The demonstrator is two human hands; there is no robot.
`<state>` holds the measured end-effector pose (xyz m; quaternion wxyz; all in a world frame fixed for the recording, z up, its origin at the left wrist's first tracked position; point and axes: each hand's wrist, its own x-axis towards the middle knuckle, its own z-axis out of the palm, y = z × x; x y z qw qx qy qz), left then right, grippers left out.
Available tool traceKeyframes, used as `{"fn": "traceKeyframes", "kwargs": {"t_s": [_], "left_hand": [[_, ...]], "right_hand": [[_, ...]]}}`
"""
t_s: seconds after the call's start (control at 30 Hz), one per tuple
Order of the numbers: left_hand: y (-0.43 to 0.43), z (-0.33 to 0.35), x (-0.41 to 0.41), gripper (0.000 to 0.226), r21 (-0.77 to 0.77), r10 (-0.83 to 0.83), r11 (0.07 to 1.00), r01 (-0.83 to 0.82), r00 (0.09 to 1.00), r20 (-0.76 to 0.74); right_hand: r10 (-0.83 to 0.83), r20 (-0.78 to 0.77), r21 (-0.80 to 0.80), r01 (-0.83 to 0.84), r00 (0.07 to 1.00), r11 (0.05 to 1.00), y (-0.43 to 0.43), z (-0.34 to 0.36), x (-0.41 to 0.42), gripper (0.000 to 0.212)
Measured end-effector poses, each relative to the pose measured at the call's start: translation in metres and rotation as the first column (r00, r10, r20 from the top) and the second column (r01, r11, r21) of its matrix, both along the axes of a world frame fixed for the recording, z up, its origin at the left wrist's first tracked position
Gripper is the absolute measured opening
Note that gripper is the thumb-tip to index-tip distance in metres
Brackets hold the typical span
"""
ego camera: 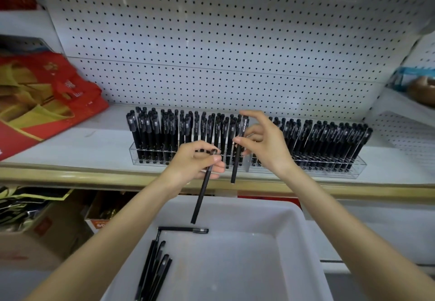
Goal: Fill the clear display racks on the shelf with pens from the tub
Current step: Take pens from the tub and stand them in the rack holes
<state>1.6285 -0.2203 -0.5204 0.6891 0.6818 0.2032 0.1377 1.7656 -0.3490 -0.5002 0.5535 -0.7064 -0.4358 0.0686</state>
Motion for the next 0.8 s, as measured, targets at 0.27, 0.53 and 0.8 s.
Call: {"fn": "traceKeyframes", "kwargs": {"t_s": [0.27, 0.53, 0.8], "left_hand": [[0.008, -0.006, -0.002, 0.006, 0.001, 0.061, 0.998, -0.061, 0.998, -0.006], [0.010, -0.007, -0.002, 0.019, -0.073, 0.097, 0.993, -0.095, 0.995, 0.013], [0.011, -0.007, -0.004, 0.010, -0.144, 0.161, 0.978, -0.149, 0.984, 0.074]], "right_hand": [[-0.175, 0.012, 0.190, 0.169, 0.985, 0.967, -0.001, -0.004, 0.013, 0.050], [-0.278, 0.180, 0.215, 0.238, 0.944, 0.947, 0.008, -0.013, 0.027, 0.046], [-0.326, 0.328, 0.170, 0.284, 0.887, 0.944, 0.013, -0.028, 0.035, 0.051]]}}
